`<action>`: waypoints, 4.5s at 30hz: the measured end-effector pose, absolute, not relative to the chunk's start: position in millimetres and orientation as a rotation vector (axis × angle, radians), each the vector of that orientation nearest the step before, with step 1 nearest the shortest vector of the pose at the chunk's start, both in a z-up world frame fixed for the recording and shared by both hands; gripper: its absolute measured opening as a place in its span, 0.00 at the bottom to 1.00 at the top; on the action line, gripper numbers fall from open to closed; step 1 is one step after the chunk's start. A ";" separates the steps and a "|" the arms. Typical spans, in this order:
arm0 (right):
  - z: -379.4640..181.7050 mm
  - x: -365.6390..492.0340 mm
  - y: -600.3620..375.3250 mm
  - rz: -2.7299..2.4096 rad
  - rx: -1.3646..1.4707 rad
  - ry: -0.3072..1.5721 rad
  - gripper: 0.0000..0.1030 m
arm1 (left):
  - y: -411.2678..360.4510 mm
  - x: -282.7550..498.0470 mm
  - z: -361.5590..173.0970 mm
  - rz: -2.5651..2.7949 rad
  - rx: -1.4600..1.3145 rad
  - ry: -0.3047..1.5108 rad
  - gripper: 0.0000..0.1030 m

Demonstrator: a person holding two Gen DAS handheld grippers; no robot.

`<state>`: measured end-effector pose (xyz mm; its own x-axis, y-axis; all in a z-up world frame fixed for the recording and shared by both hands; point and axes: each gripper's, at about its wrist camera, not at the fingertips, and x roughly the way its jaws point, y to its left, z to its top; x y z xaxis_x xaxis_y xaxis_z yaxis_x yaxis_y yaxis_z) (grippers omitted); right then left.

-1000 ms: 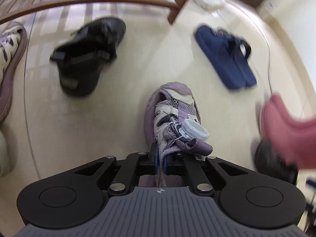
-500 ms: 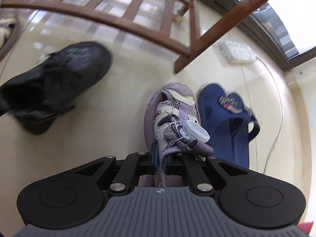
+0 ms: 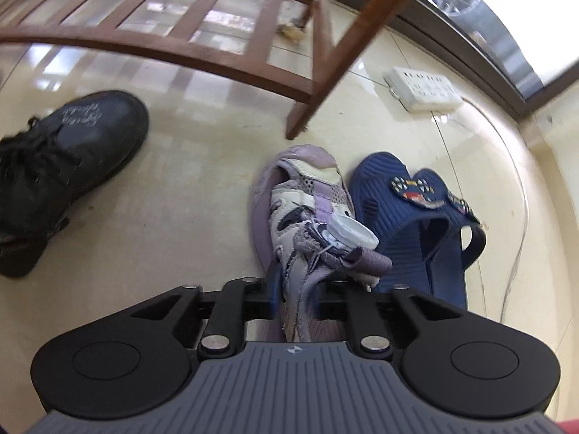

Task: Organize scattered shoes

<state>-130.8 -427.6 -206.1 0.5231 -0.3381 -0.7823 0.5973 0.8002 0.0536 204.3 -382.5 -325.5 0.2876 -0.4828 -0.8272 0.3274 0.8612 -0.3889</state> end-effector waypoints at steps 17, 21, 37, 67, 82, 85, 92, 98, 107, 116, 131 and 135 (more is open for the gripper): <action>-193.0 -115.0 -384.8 -0.519 0.304 0.832 0.71 | -309.9 200.6 -304.8 -0.654 -0.112 1.280 0.63; -187.4 -107.8 -371.1 -0.498 0.294 0.827 0.72 | -274.1 196.7 -286.3 -0.691 -0.053 1.244 0.63; -179.1 -84.8 -324.4 -0.429 0.266 0.833 0.73 | -141.5 203.1 -235.6 -0.614 0.059 1.111 0.63; -223.6 66.7 -296.7 -0.285 0.357 0.899 0.73 | -47.2 336.5 -273.8 -0.355 0.022 1.232 0.62; -261.6 159.5 -325.2 -0.323 0.483 0.927 0.73 | -69.4 353.6 -296.1 -0.365 0.061 1.246 0.61; -276.5 177.3 -327.2 -0.325 0.465 0.960 0.73 | -73.7 356.7 -301.3 -0.361 0.078 1.247 0.61; -304.7 202.9 -322.2 -0.332 0.443 1.017 0.72 | -79.5 359.7 -312.7 -0.350 0.086 1.239 0.62; -319.4 211.8 -316.5 -0.362 0.437 1.028 0.62 | -85.2 360.1 -313.4 -0.369 0.094 1.223 0.62; -324.5 217.9 -315.9 -0.380 0.435 1.016 0.16 | -67.0 361.2 -314.0 -0.357 0.046 1.194 0.20; -314.4 188.4 -330.4 -0.354 0.468 0.999 0.09 | -71.6 345.8 -299.9 -0.431 -0.029 1.189 0.04; -258.8 48.9 -358.0 -0.346 0.439 1.003 0.09 | -151.0 266.9 -283.7 -0.630 -0.048 1.206 0.04; -254.6 12.3 -368.4 -0.353 0.443 1.018 0.09 | -178.6 251.0 -282.4 -0.666 -0.051 1.195 0.04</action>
<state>12.3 -368.4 -254.6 0.4823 -0.0770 -0.8726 0.4792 0.8571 0.1892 251.0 -178.6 -282.4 0.2017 -0.5028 -0.8406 0.4508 0.8095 -0.3761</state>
